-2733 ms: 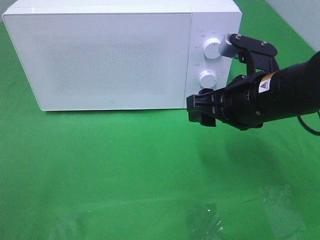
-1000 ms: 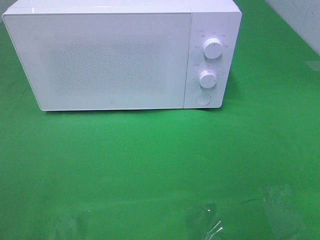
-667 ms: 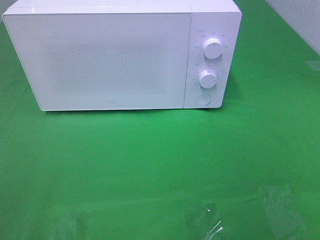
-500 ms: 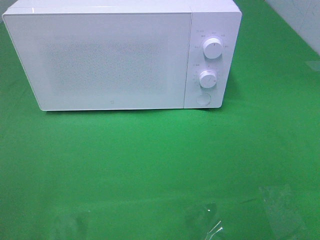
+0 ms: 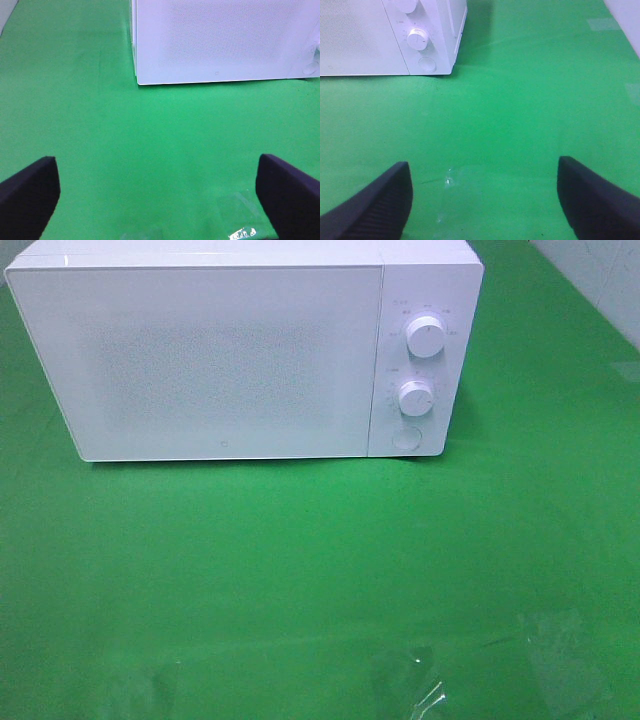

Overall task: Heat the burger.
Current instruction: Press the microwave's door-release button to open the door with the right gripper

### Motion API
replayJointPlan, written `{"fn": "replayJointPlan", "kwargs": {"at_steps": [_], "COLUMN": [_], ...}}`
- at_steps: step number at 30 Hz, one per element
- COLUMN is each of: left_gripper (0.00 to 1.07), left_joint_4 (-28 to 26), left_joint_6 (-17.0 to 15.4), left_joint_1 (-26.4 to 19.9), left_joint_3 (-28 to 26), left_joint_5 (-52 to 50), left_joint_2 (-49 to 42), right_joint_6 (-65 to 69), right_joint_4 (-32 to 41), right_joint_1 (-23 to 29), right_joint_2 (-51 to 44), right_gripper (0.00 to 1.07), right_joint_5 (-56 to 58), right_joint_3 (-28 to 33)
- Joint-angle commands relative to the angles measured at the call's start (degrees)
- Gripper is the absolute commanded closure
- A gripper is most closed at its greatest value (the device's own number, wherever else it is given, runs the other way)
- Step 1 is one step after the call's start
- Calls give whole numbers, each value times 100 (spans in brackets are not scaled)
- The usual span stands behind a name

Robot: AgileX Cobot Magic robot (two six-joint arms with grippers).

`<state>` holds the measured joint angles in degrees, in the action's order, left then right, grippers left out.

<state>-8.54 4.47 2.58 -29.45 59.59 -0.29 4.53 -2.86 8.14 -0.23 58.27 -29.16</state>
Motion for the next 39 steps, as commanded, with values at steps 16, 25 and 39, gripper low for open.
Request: {"fn": "replayJointPlan", "kwargs": {"at_steps": [16,25,39], "left_gripper": [6,6,6], "left_joint_4": [-11,-11,-11], "left_joint_6": [-23,-23,-23], "left_joint_1": [-6,-6,-6], "left_joint_3": [23,23,23], "left_joint_5": [-40,-40,-40], "left_joint_2": [-103,-103,-103], "right_joint_6": [40,34,34], "right_joint_4": [17,0,-6], "right_joint_1": [-23,-23,-23], "right_joint_2": [-143,241,1908], "right_gripper": [31,31,31], "right_joint_5": [-92,-539,-1833], "right_joint_3": [6,-235,-229]}}
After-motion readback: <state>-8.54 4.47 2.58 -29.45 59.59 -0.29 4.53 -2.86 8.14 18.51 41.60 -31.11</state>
